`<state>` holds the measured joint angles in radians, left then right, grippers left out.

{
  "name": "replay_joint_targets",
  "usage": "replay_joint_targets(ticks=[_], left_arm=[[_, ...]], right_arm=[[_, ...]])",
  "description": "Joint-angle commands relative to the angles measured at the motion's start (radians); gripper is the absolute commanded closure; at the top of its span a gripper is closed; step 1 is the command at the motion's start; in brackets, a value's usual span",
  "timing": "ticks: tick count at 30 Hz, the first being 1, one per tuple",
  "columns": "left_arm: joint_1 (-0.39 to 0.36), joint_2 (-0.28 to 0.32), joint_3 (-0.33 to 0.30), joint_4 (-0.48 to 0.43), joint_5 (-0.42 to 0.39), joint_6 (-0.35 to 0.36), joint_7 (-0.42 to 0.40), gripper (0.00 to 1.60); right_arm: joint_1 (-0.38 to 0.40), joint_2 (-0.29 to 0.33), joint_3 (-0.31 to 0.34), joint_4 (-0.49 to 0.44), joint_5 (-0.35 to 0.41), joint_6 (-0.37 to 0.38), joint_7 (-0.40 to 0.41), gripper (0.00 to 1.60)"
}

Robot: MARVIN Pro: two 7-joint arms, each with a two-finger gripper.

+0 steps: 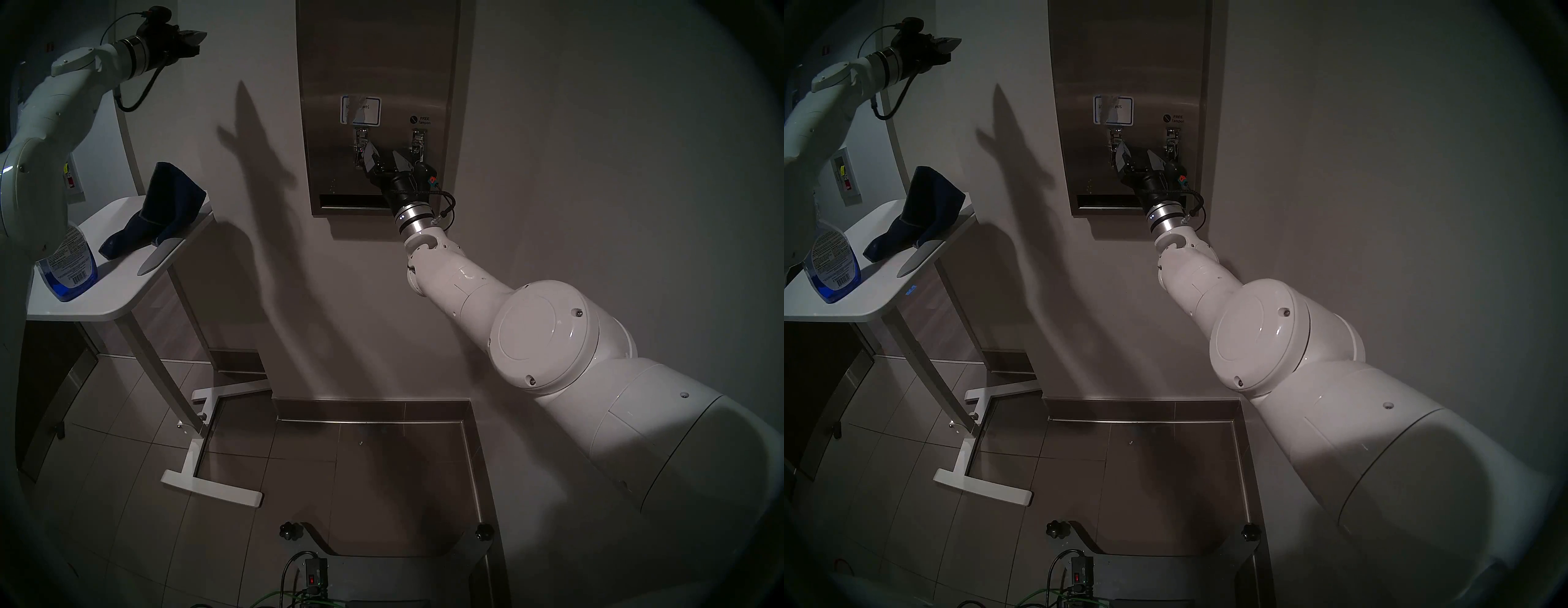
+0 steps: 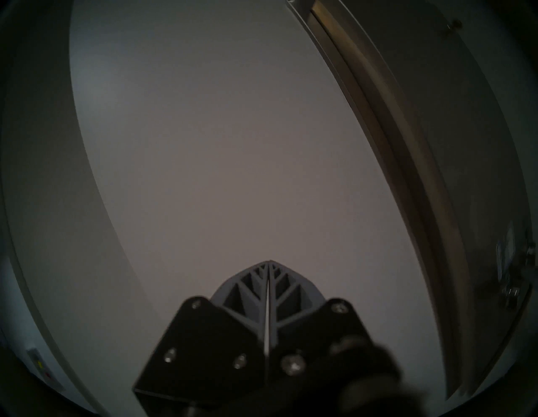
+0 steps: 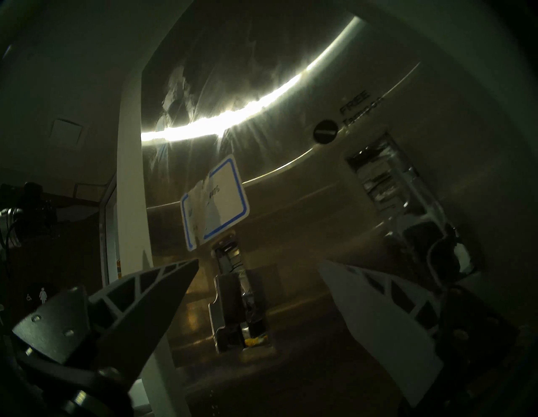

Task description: Pick up the cloth and wipe the surface

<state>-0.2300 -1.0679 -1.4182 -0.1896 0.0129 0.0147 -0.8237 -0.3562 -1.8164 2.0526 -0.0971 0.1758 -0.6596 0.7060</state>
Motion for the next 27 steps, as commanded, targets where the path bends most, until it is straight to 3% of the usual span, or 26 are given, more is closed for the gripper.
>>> replay_joint_targets(ticks=[1,15,27], left_arm=[[0.002,-0.081,-0.102,0.035,-0.107,0.030,0.021,1.60],[0.054,-0.134,-0.267,0.090,-0.243,0.098,0.050,1.60],[0.090,-0.154,-0.386,0.090,-0.328,0.136,0.073,1.60]], right_arm=[[0.054,0.004,0.046,-0.062,0.045,-0.063,-0.035,0.00],[0.056,-0.042,0.096,-0.068,0.068,-0.137,-0.050,0.00],[-0.053,-0.086,0.118,-0.006,0.069,-0.191,-0.086,0.00]])
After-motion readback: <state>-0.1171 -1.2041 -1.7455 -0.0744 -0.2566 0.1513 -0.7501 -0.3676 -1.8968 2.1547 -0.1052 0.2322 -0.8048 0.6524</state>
